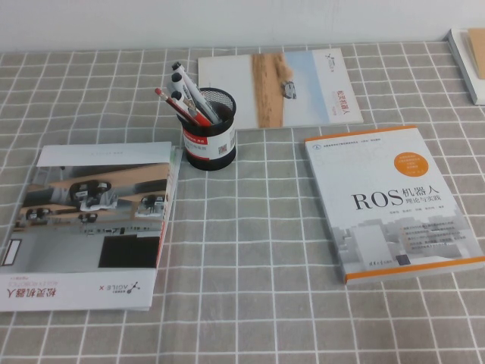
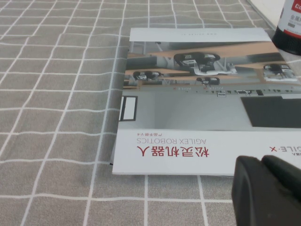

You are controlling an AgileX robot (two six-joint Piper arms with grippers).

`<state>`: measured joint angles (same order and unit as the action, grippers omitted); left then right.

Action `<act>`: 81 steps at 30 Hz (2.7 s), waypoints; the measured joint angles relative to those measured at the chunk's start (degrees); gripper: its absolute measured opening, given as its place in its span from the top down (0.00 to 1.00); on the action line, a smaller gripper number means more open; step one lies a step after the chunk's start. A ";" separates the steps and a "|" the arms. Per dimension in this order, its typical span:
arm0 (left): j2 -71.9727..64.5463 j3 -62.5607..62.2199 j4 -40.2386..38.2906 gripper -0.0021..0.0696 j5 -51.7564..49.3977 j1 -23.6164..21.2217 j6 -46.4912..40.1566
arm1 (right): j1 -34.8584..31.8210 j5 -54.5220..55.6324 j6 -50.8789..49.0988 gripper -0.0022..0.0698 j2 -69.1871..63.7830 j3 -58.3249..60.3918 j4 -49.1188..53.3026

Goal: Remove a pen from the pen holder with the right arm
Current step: 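Take a marker out of the pen holder and lay it on the table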

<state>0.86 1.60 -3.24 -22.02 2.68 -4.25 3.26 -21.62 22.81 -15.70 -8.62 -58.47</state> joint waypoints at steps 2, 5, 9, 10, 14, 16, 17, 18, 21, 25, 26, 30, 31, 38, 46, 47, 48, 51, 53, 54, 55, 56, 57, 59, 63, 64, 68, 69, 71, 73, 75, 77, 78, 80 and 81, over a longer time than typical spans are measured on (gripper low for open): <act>0.00 0.00 0.00 0.98 0.00 0.00 0.00 | 0.00 -2.25 3.08 0.99 -4.80 -3.24 0.45; 0.00 0.00 0.00 0.98 0.00 0.00 0.00 | 0.00 -5.24 7.45 0.99 -12.17 -8.15 0.66; 0.00 0.00 0.00 0.98 0.00 0.00 0.00 | 0.00 -7.42 12.11 0.99 -21.39 -14.24 0.78; 0.00 0.00 0.00 0.98 0.00 0.00 0.00 | 0.00 -7.56 13.58 0.99 -24.11 -16.07 0.78; 0.00 0.00 0.00 0.98 0.00 0.00 0.00 | 0.00 -8.25 17.40 0.99 -31.28 -21.36 0.78; 0.00 0.00 0.00 0.98 0.00 0.00 0.00 | 0.23 -9.13 19.09 0.99 -34.52 -24.12 0.38; 0.00 0.00 0.00 0.98 0.00 0.00 0.00 | 0.50 -9.45 19.97 0.99 -36.23 -25.47 -0.06; 0.00 0.00 0.00 0.98 0.00 0.00 0.00 | 0.97 -9.85 20.80 0.99 -37.83 -26.80 -0.48; 0.00 0.00 0.00 0.98 0.00 0.00 0.00 | 3.81 -9.73 22.52 0.99 -42.23 -30.37 -0.92; 0.00 0.00 0.00 0.98 0.00 0.00 0.00 | 9.46 -8.15 23.10 0.99 -47.29 -35.15 -0.50; 0.00 0.00 0.00 0.98 0.00 0.00 0.00 | 11.15 -7.57 23.15 0.99 -48.77 -36.42 -0.27; 0.00 0.00 0.00 0.98 0.00 0.00 0.00 | 17.43 -5.11 23.37 0.99 -54.76 -41.02 1.71; 0.00 0.00 0.00 0.98 0.00 0.00 0.00 | 18.29 -4.66 23.37 0.99 -55.63 -41.72 2.31; 0.00 0.00 0.00 0.98 0.00 0.00 0.00 | 27.84 2.82 29.28 0.99 -65.76 -48.99 5.53; 0.00 0.00 0.00 0.98 0.00 0.00 0.00 | 37.06 14.41 49.23 0.99 -72.62 -50.38 4.03; 0.00 0.00 0.00 0.98 0.00 0.00 0.00 | 37.30 15.20 50.49 0.99 -73.07 -50.38 3.68; 0.00 0.00 0.00 0.98 0.00 0.00 0.00 | 37.40 16.20 51.39 0.99 -73.62 -50.38 3.58; 0.00 0.00 0.00 0.98 0.00 0.00 0.00 | 37.42 18.77 52.77 0.97 -75.25 -50.38 3.97; 0.00 0.00 0.00 0.98 0.00 0.00 0.00 | 37.52 19.37 52.91 0.94 -76.02 -50.38 4.51; 0.00 0.00 0.00 0.98 0.00 0.00 0.00 | 37.52 19.50 53.01 0.93 -76.45 -50.38 4.67; 0.00 0.00 0.00 0.98 0.00 0.00 0.00 | 37.52 19.50 53.05 0.91 -76.59 -50.38 4.76; 0.00 0.00 0.00 0.98 0.00 0.00 0.00 | 37.52 19.62 53.05 0.90 -76.73 -50.38 4.73; 0.00 0.00 0.00 0.98 0.00 0.00 0.00 | 37.52 19.62 53.05 0.90 -76.77 -50.38 4.62; 0.00 0.00 0.00 0.98 0.00 0.00 0.00 | 37.52 19.73 53.15 0.89 -76.77 -50.38 3.28; 0.00 0.00 0.00 0.98 0.00 0.00 0.00 | 37.52 20.06 53.15 0.89 -76.77 -50.38 0.98; 0.00 0.00 0.00 0.98 0.00 0.00 0.00 | 37.52 20.06 53.15 0.89 -76.67 -50.38 0.60; 0.00 0.00 0.00 0.98 0.00 0.00 0.00 | 37.52 20.16 52.98 0.89 -76.55 -50.38 -0.15; 0.00 0.00 0.00 0.98 0.00 0.00 0.00 | 37.52 20.04 51.73 0.89 -76.28 -50.38 0.84; 0.00 0.00 0.00 0.98 0.00 0.00 0.00 | 37.52 19.82 44.64 0.89 -75.50 -50.38 6.66; 0.00 0.00 0.00 0.98 0.00 0.00 0.00 | 37.41 19.72 34.03 0.89 -74.74 -50.47 14.34; 0.00 0.00 0.00 0.98 0.00 0.00 0.00 | 37.05 20.17 18.43 0.89 -73.54 -50.47 27.43; 0.00 0.00 0.00 0.98 0.00 0.00 0.00 | 37.05 21.62 6.83 0.89 -72.68 -50.47 37.31; 0.00 0.00 0.00 0.98 0.00 0.00 0.00 | 37.05 22.84 1.54 0.89 -72.40 -50.47 42.21; 0.00 0.00 0.00 0.98 0.00 0.00 0.00 | 36.93 27.27 -6.25 0.89 -72.09 -49.91 51.87; 0.00 0.00 0.00 0.98 0.00 0.00 0.00 | 36.51 30.43 -10.04 0.89 -71.97 -49.17 56.88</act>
<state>0.86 1.60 -3.24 -22.02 2.68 -4.25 39.77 8.82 12.77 -87.68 -57.79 -1.60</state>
